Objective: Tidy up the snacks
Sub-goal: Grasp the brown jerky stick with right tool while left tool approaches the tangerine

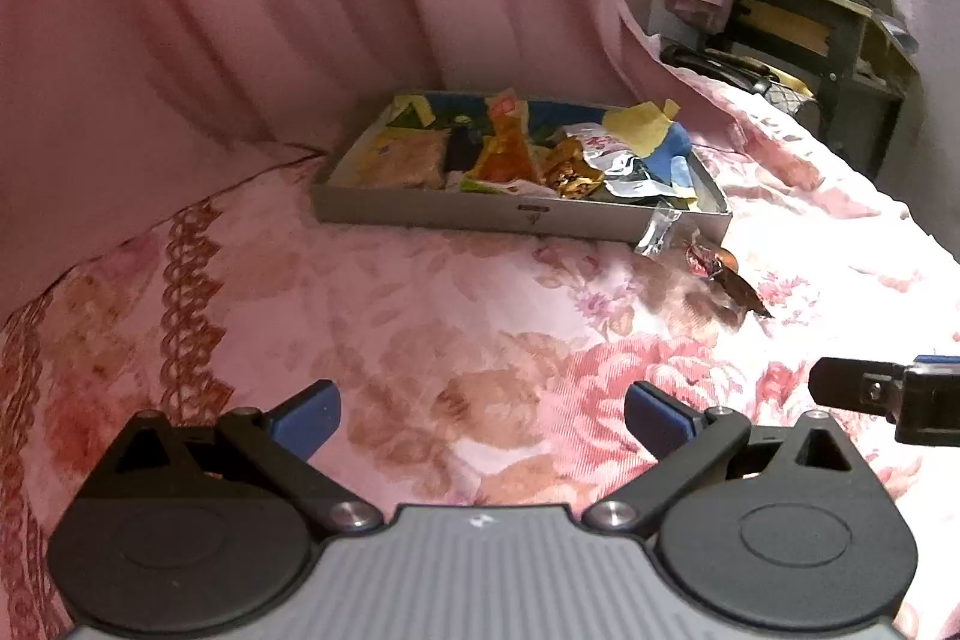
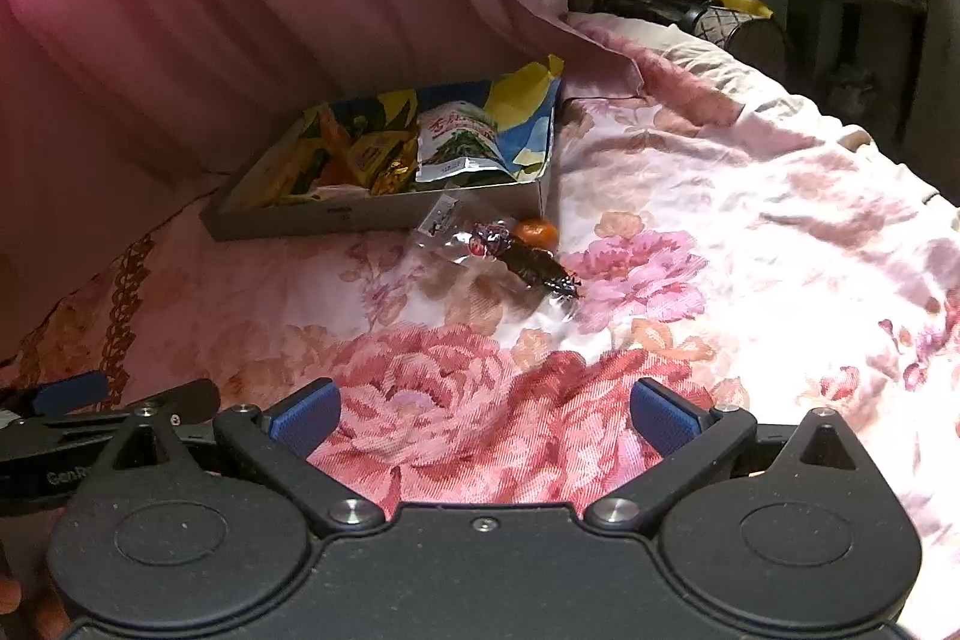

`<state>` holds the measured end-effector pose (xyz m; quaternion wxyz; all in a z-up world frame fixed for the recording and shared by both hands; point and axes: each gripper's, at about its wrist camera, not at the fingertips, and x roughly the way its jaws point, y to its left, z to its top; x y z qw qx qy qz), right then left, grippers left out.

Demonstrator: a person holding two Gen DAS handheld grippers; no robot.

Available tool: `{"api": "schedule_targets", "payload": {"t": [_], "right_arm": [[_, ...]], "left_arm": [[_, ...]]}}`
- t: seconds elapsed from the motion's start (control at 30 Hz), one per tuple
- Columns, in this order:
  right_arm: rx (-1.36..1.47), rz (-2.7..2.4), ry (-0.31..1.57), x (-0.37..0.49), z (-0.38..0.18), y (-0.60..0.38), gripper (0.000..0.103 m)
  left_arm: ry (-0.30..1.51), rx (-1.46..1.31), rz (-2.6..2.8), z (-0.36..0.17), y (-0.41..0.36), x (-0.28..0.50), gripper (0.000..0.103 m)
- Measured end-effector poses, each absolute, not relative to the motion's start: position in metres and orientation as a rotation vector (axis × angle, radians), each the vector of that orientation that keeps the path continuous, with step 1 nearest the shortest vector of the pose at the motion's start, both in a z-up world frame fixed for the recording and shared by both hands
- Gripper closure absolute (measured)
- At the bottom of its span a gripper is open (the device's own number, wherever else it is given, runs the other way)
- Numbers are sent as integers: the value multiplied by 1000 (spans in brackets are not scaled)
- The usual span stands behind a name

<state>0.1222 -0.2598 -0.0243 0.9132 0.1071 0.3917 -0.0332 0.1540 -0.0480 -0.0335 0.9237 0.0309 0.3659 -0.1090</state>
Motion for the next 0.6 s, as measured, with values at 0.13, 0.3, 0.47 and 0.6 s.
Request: {"api": "schedule_targets", "payload": {"t": [0.13,0.3,0.47,0.6], "right_arm": [[206,-62,816,140,-22,-268,1],[196,-70,839,166,-26,-284,1],[156,-78,887,198,-43,-294,1],[188,-58,949,223,-59,-307,1]], "left_arm": [[750,68,-234,-38,-52,168,0],[768,47,-234,-48,-55,189,0],[772,33,-228,-58,-62,208,0],[765,36,-228,-66,-70,222,0]]}}
